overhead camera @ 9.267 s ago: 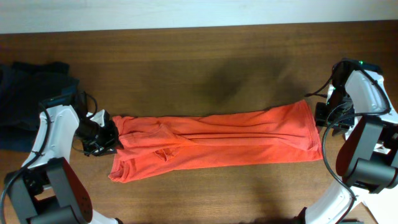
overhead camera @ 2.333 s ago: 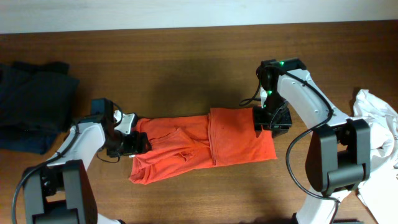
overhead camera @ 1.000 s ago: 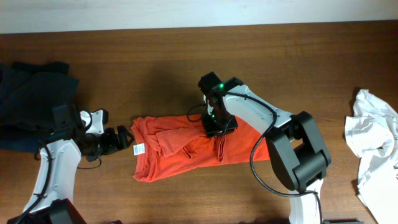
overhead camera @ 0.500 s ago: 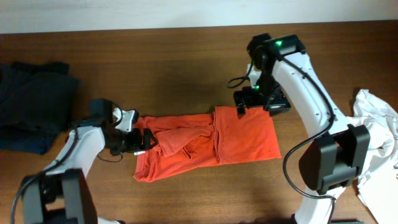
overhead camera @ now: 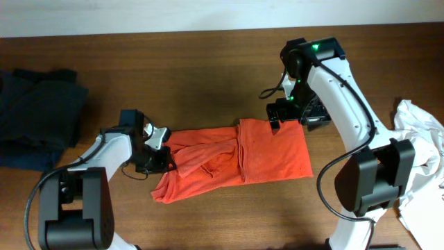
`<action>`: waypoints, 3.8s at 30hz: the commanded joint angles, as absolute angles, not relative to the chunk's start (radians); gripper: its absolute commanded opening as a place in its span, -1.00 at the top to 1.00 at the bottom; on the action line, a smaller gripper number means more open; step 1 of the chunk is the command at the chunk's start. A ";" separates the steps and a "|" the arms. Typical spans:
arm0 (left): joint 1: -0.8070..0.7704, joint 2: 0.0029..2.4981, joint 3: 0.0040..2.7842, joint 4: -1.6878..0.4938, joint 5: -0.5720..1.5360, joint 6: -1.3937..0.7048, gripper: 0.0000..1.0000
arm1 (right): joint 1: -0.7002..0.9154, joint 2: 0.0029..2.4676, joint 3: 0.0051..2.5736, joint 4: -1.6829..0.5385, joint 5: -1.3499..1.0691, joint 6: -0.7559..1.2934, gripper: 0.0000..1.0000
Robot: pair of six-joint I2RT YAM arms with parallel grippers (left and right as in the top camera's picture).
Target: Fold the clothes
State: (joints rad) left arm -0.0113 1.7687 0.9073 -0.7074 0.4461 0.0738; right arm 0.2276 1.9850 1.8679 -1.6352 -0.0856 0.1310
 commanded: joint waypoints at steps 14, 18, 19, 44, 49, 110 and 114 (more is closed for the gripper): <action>-0.061 1.718 1.570 -1.259 0.180 -0.035 0.85 | 0.004 1.975 1.875 -1.650 0.039 0.127 -0.97; -0.318 1.771 1.570 -1.246 0.180 -0.114 0.85 | 0.005 1.975 1.875 -1.650 0.038 0.127 -0.97; -0.363 1.788 1.570 -1.242 0.180 -0.125 0.84 | 0.004 1.975 1.875 -1.650 0.038 0.127 -0.98; -0.229 1.856 1.645 -1.238 0.427 -0.022 -0.58 | 0.022 1.975 1.872 -1.661 -0.299 -0.075 -0.97; -0.091 1.859 1.637 -1.187 0.385 -0.004 -0.58 | 0.197 1.987 1.761 -1.555 -0.399 -0.097 -0.99; -0.160 1.903 1.549 -0.999 0.324 0.083 -0.50 | 0.182 1.878 1.502 -1.347 -0.282 0.086 0.13; -0.221 2.055 1.549 -0.960 0.324 0.084 -0.43 | 0.237 1.880 1.447 -1.321 -0.460 0.083 0.17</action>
State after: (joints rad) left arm -0.1989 1.9587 1.5532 -0.9451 0.3244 0.0616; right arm 0.1967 1.8923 1.4788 -1.3399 -0.3561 0.0792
